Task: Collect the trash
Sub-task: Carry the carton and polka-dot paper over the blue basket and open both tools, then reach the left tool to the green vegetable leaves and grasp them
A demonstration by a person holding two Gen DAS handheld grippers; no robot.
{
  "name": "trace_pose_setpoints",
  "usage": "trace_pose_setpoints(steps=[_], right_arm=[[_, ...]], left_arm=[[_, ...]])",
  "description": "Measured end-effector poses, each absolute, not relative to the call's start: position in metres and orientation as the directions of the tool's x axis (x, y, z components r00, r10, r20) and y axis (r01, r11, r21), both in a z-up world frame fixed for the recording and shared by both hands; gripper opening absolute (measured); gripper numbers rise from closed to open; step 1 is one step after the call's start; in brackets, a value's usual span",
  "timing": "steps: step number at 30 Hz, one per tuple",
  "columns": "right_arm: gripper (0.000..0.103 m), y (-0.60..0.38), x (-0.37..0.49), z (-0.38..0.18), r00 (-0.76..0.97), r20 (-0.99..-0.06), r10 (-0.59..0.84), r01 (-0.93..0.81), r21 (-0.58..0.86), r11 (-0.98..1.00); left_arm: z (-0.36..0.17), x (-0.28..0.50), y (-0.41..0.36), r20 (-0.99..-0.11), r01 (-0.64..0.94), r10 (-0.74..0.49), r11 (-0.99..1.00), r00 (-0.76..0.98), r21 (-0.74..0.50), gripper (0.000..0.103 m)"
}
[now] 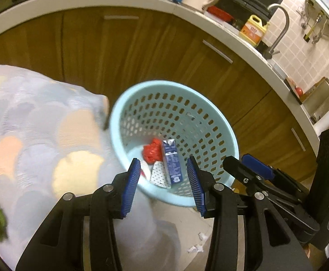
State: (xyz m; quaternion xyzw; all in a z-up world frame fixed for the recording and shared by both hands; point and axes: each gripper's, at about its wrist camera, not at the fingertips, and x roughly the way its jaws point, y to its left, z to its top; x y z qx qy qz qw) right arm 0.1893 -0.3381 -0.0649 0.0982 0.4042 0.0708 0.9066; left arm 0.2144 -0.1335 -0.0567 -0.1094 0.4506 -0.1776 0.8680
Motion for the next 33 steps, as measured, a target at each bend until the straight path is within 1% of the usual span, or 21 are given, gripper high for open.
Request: trace_pose_setpoints(steps=[8,14,16,18,19,20,21,22,23,24,26,29,31,32,33], right_arm=[[0.054,-0.286,0.171,-0.039,0.686,-0.669,0.286,-0.186,0.219,0.958],[0.054,-0.227,0.153,-0.025,0.678,-0.641,0.360,-0.315,0.189,0.930],[0.053,-0.204,0.145,-0.023,0.674,-0.631,0.383,-0.359,0.174,0.917],[0.044,-0.186,0.138,-0.021,0.669,-0.624,0.403,-0.391,0.166,0.905],[0.042,-0.176,0.133,-0.020,0.670,-0.618,0.411,-0.404,0.162,0.900],[0.036,-0.167,0.129,-0.020,0.672,-0.610,0.419,-0.410,0.165,0.897],[0.033,-0.160,0.126,-0.020,0.663,-0.606,0.439,-0.426,0.177,0.887],[0.032,-0.152,0.123,-0.020,0.650,-0.602,0.464,-0.445,0.193,0.875],[0.032,-0.144,0.119,-0.020,0.651,-0.596,0.470,-0.453,0.191,0.871],[0.032,-0.137,0.115,-0.020,0.653,-0.593,0.471,-0.460,0.184,0.869],[0.032,-0.119,0.108,-0.020,0.648,-0.587,0.484,-0.487,0.169,0.857],[0.032,-0.100,0.101,-0.021,0.645,-0.584,0.493,-0.510,0.151,0.847],[0.032,-0.087,0.098,-0.023,0.641,-0.586,0.496,-0.523,0.139,0.841],[0.033,-0.082,0.097,-0.025,0.639,-0.589,0.495,-0.527,0.134,0.839],[0.032,-0.078,0.096,-0.027,0.636,-0.593,0.494,-0.528,0.133,0.839]], left_arm=[[-0.020,0.163,-0.082,-0.687,0.151,-0.318,0.944,0.654,-0.292,0.041],[0.005,0.116,-0.028,-0.629,0.061,-0.232,0.958,0.742,-0.282,0.042],[0.012,0.099,-0.009,-0.610,0.032,-0.204,0.959,0.765,-0.280,0.045],[0.019,0.079,0.008,-0.591,0.005,-0.170,0.963,0.789,-0.270,0.046],[0.021,0.070,0.016,-0.580,-0.001,-0.159,0.964,0.799,-0.266,0.047],[0.023,0.061,0.023,-0.571,-0.012,-0.146,0.964,0.808,-0.264,0.048],[0.025,0.047,0.035,-0.560,-0.049,-0.108,0.965,0.821,-0.258,0.049],[0.026,0.036,0.044,-0.552,-0.084,-0.074,0.963,0.831,-0.255,0.052],[0.027,0.025,0.053,-0.538,-0.115,-0.047,0.958,0.841,-0.264,0.060],[0.029,0.010,0.067,-0.517,-0.147,-0.024,0.946,0.856,-0.288,0.062],[0.030,-0.013,0.088,-0.487,-0.208,0.035,0.929,0.873,-0.306,0.062],[0.030,-0.037,0.116,-0.469,-0.300,0.130,0.902,0.874,-0.310,0.062],[0.026,-0.044,0.133,-0.477,-0.359,0.184,0.881,0.860,-0.309,0.063],[0.022,-0.046,0.143,-0.486,-0.383,0.201,0.869,0.851,-0.312,0.066],[0.016,-0.044,0.155,-0.501,-0.400,0.206,0.859,0.841,-0.318,0.066]])
